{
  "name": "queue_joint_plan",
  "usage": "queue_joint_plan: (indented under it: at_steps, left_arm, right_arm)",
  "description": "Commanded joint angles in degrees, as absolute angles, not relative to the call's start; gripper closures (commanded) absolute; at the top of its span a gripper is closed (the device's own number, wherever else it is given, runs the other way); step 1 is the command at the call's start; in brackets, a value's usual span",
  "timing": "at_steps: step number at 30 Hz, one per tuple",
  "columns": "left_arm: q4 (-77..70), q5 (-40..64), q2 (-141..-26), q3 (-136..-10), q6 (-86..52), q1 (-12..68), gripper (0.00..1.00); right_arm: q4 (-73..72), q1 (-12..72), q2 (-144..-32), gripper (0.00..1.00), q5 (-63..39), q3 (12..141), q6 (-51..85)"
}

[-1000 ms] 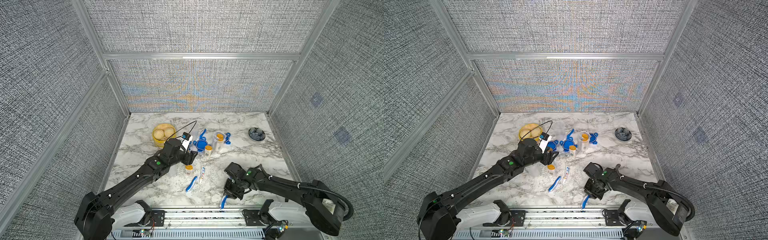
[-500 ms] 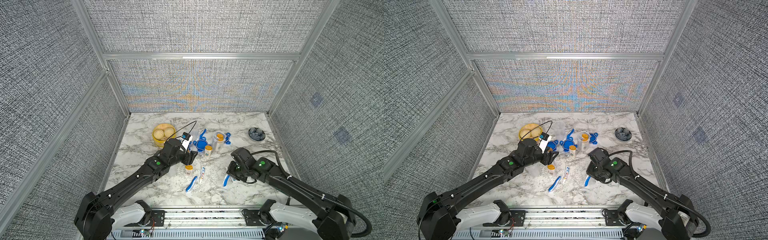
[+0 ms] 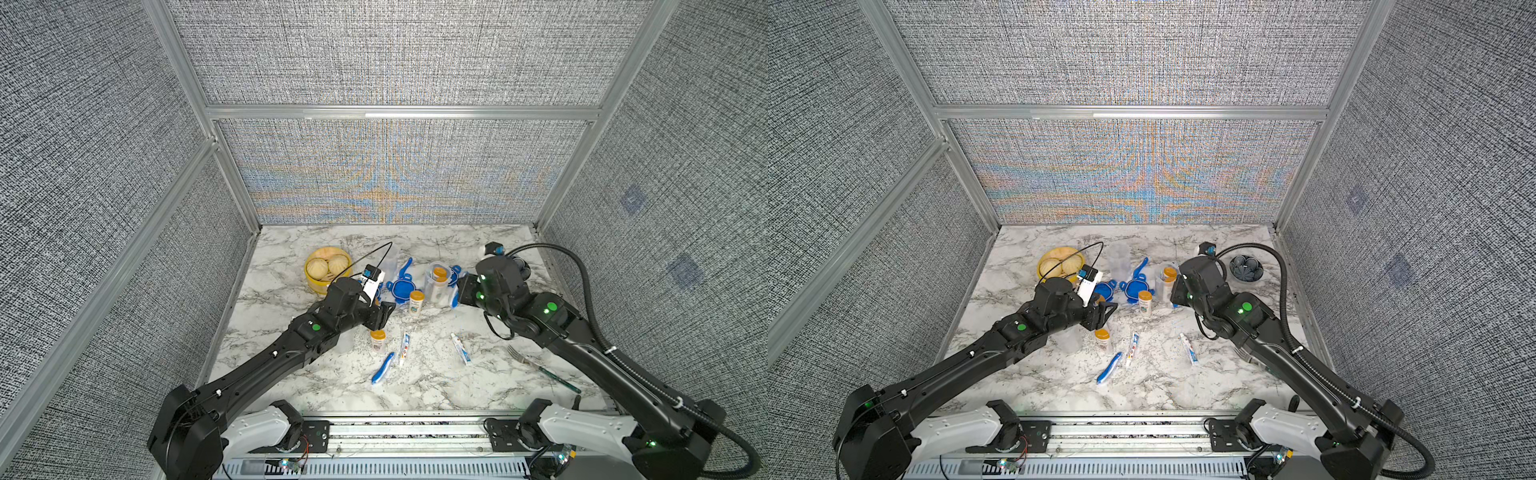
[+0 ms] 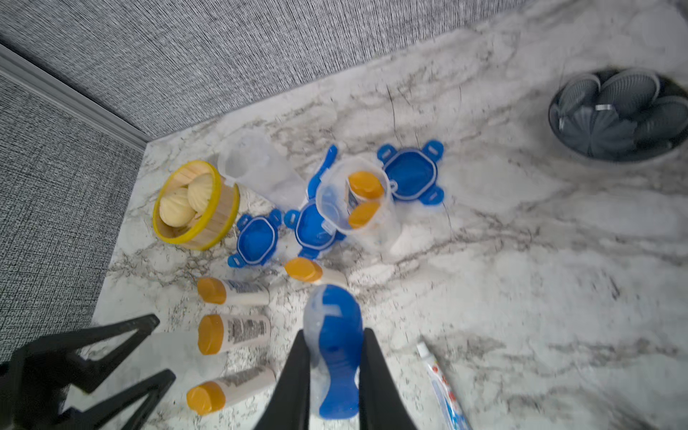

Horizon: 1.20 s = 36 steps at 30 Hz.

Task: Pack away toiletry kits
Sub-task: Pick up the toiletry item from the center of the board, then place the toiletry item into the container.

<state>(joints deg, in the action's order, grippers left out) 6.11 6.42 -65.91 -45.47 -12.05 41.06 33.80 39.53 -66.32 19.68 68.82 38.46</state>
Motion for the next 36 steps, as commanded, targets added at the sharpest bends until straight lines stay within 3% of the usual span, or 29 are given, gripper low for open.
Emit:
queue_joint_plan:
  at_steps: [1,14,23,36]
  left_arm:
    - [4.79,6.41,-65.88,-45.61,-11.96,40.96,0.34]
    - [4.75,5.97,-65.73,-45.22,-11.64,40.89,0.34]
    - [4.48,6.49,-66.95,-45.44,-11.75,40.87,0.34]
    - [4.04,6.15,-67.09,-44.86,-11.64,40.90,0.34]
  right_arm:
    - [24.41,39.39,-70.17,0.87,24.30,71.44,29.41]
    - [6.31,32.43,-81.29,0.89,19.97,70.26,21.47]
    - [3.56,31.29,-86.17,0.89,14.77,69.47,21.94]
    - [0.73,30.15,-90.99,0.88,15.36,67.71,23.18]
